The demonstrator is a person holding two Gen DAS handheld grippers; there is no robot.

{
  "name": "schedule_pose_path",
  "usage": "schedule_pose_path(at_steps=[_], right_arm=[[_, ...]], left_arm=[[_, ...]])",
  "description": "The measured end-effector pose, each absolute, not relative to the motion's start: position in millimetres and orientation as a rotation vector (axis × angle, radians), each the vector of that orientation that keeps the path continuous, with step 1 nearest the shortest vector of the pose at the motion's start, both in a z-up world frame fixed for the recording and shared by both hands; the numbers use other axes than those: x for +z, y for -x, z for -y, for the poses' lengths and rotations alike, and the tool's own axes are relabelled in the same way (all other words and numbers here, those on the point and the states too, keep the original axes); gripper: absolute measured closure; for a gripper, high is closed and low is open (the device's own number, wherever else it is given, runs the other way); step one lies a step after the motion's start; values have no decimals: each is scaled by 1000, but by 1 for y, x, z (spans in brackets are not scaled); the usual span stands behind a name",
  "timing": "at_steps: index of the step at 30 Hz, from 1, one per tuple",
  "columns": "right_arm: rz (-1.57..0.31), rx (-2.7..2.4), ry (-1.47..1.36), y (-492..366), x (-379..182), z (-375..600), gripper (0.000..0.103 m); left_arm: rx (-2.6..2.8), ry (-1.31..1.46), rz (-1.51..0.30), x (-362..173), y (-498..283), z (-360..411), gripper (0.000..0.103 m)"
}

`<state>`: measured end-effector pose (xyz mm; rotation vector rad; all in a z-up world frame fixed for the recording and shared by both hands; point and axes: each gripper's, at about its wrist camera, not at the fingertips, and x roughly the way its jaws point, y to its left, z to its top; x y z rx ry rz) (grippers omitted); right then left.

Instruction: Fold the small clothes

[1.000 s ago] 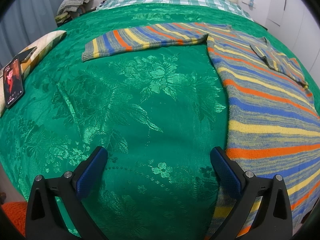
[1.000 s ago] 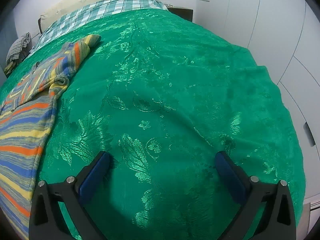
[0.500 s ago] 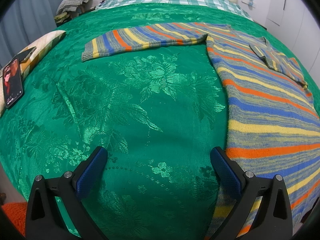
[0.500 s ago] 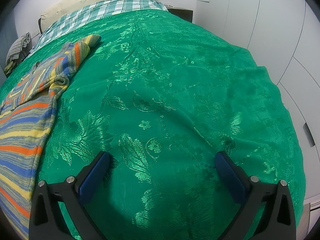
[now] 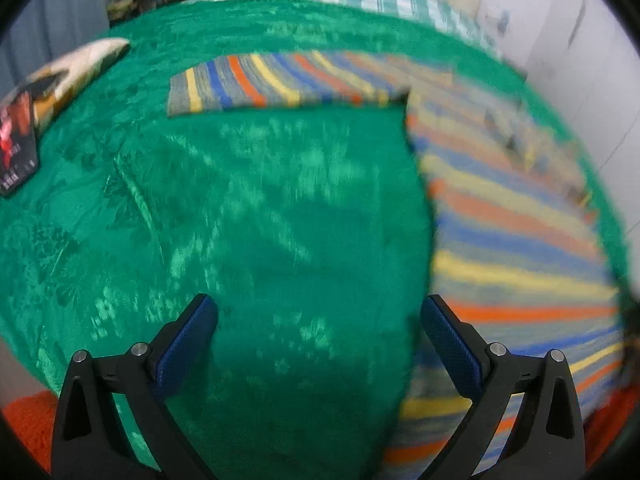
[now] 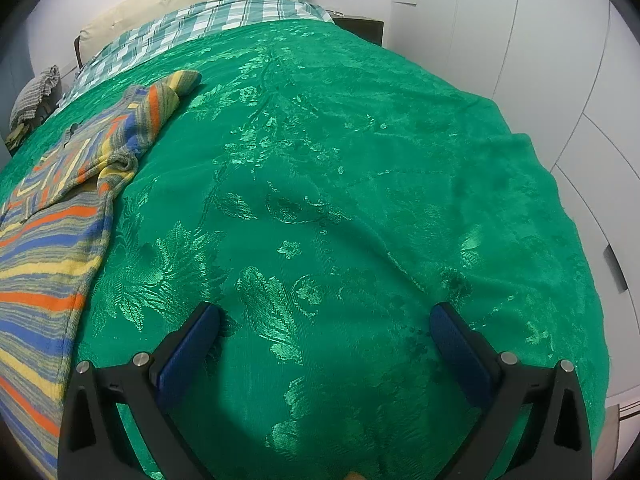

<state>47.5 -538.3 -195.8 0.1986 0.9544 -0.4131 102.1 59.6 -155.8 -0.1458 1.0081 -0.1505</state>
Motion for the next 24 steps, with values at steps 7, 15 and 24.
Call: schedule_pose_path(at_steps=[7, 15, 24], right_arm=[[-954, -413, -198, -47, -196, 538, 0], [-953, -420, -190, -47, -195, 537, 0], [-954, -420, -189, -47, -195, 537, 0]], left_arm=[[-2, 484, -952, -120, -200, -158, 1], [94, 415, -1151, -163, -290, -165, 101], [-281, 45, -856, 13, -301, 2, 101]])
